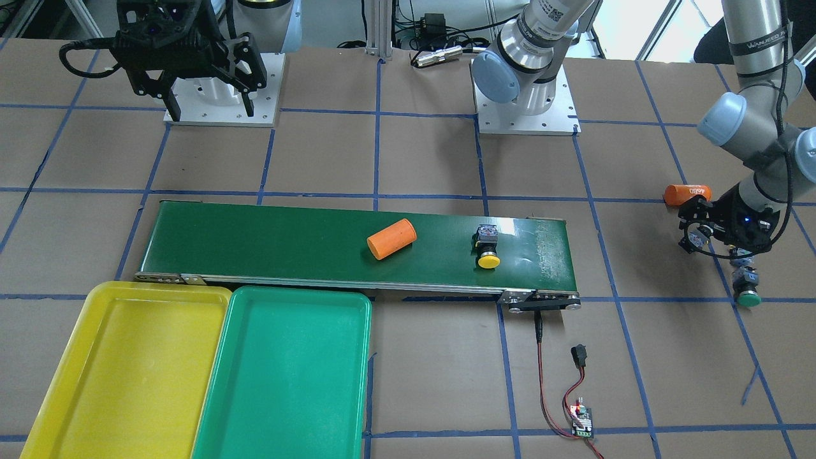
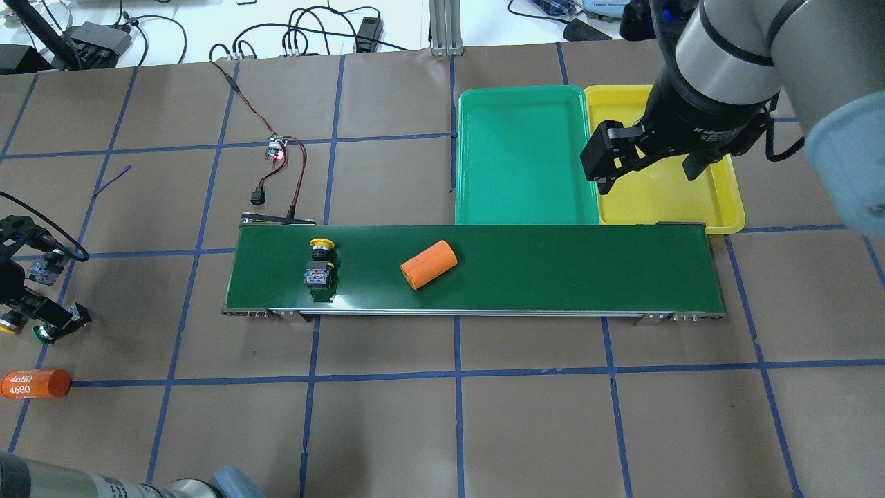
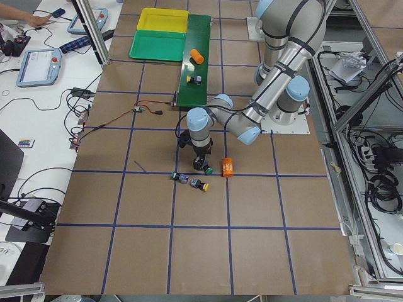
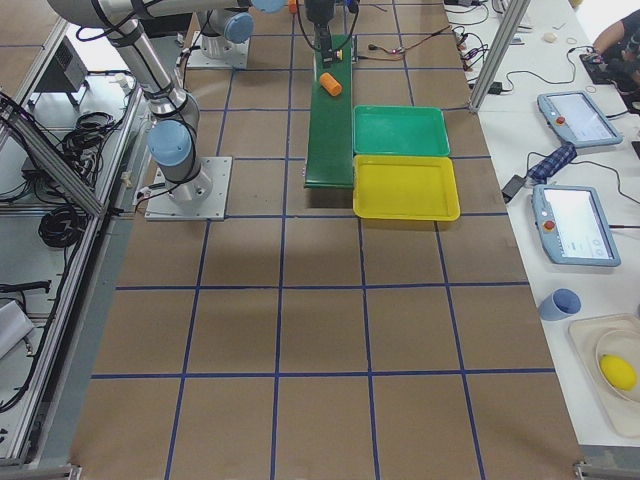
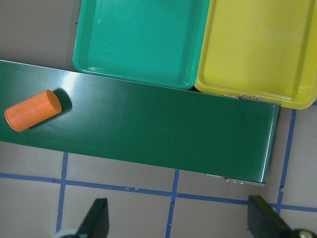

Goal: Sort buttons by color to trays

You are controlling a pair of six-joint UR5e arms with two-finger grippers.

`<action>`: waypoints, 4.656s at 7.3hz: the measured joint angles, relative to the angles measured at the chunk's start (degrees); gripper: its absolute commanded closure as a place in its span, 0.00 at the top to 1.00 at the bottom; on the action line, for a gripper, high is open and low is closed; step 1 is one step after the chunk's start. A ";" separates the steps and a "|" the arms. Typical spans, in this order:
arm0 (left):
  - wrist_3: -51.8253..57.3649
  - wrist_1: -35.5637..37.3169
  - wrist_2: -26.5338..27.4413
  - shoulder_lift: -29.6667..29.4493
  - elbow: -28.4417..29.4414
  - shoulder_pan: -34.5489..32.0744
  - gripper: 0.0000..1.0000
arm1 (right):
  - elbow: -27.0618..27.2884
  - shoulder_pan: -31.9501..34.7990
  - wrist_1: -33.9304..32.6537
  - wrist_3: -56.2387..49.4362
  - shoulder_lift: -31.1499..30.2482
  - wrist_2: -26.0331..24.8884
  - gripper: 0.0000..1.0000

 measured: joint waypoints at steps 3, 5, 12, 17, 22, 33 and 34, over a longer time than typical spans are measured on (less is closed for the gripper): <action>0.92 2.67 -0.63 -3.00 -0.31 0.28 0.85 | 0.00 0.06 -0.09 0.03 -0.01 0.00 1.00; 0.79 2.82 -2.74 -3.19 -0.25 0.34 0.42 | 0.00 -0.03 0.01 0.03 -0.03 -0.01 1.00; -2.84 -3.38 -4.78 -0.22 3.89 -3.42 0.00 | 0.00 -0.01 -0.05 0.16 -0.08 0.02 1.00; -40.23 -22.93 -10.82 3.40 17.78 -27.74 0.00 | 0.00 0.04 0.05 0.15 -0.08 0.01 1.00; -73.33 -20.66 -11.70 3.96 11.12 -39.76 0.26 | 0.00 -0.18 0.19 0.14 -0.10 -0.02 1.00; -26.70 -29.41 5.83 18.23 4.07 -16.03 1.00 | 0.00 -0.16 0.26 0.18 -0.14 -0.05 1.00; -16.07 -28.32 6.23 19.82 0.75 -8.95 1.00 | 0.00 -0.18 0.26 0.18 -0.14 -0.07 1.00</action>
